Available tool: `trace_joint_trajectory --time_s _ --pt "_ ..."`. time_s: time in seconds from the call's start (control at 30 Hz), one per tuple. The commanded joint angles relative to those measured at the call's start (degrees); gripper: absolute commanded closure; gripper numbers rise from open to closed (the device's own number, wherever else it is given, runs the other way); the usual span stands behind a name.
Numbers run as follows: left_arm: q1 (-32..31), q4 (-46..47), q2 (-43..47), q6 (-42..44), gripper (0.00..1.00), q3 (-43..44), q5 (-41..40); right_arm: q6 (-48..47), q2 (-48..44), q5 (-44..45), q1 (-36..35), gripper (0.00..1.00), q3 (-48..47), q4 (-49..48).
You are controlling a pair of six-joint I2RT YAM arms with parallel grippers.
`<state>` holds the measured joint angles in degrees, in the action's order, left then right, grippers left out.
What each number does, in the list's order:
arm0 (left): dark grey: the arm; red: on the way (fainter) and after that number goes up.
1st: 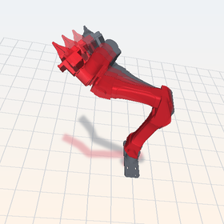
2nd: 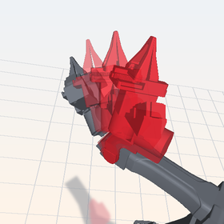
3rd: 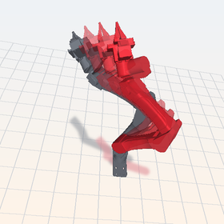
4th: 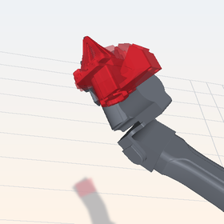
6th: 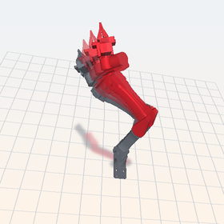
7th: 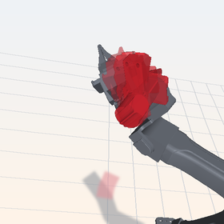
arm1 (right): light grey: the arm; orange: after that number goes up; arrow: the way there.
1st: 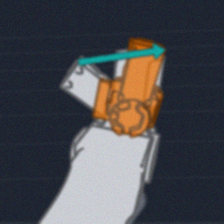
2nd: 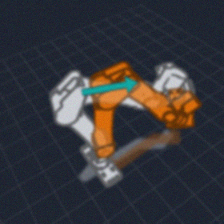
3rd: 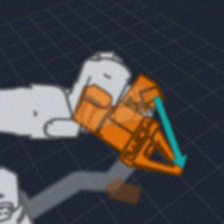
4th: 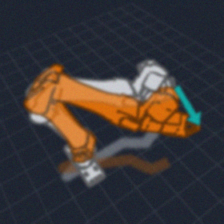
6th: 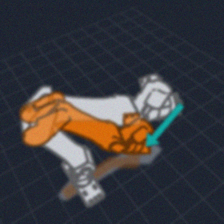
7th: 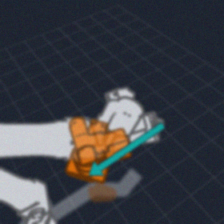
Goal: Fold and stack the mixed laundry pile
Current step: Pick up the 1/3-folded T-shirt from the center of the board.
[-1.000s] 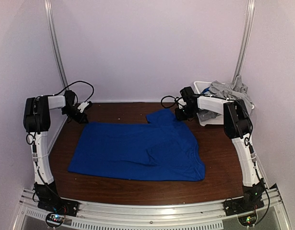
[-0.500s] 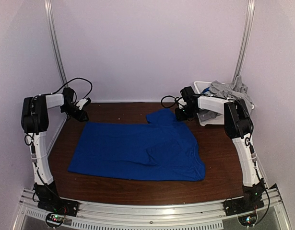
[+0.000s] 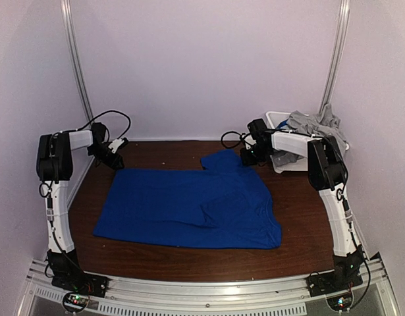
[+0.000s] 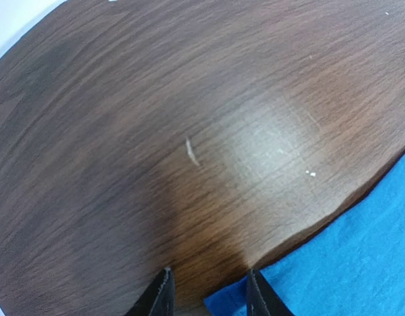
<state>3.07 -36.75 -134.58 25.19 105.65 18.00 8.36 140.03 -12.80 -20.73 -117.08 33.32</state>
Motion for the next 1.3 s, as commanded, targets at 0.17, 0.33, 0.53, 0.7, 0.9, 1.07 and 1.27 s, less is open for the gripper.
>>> trace_joint_trajectory --time_s 0.17,0.33,0.53,0.7,0.9,1.07,1.27 --pt "-0.3 -3.1 -1.6 0.9 0.64 2.0 0.2 0.2 -0.8 0.4 0.3 1.00 -2.0 0.3" --pt "-0.1 -3.1 -1.0 1.0 0.83 0.9 0.6 0.2 -0.8 0.4 0.4 1.00 -1.7 0.3" --pt "0.1 -2.4 0.3 0.9 0.99 -0.9 1.5 0.2 -1.0 0.3 0.4 1.00 -1.8 0.3" --pt "0.2 -1.0 3.4 -1.3 1.00 0.2 2.3 0.1 -2.1 0.1 0.4 1.00 -1.8 0.2" --pt "0.2 2.5 9.0 -2.9 1.00 -3.2 2.7 0.3 -4.4 -0.5 0.4 1.00 -1.4 0.0" --pt "0.2 3.9 11.2 -3.6 1.00 -6.7 2.6 0.6 -7.1 -0.9 0.4 1.00 1.3 -1.0" --pt "0.2 6.3 14.6 -3.8 1.00 -12.9 2.2 0.8 -9.9 -1.8 0.3 1.00 4.6 -2.1"
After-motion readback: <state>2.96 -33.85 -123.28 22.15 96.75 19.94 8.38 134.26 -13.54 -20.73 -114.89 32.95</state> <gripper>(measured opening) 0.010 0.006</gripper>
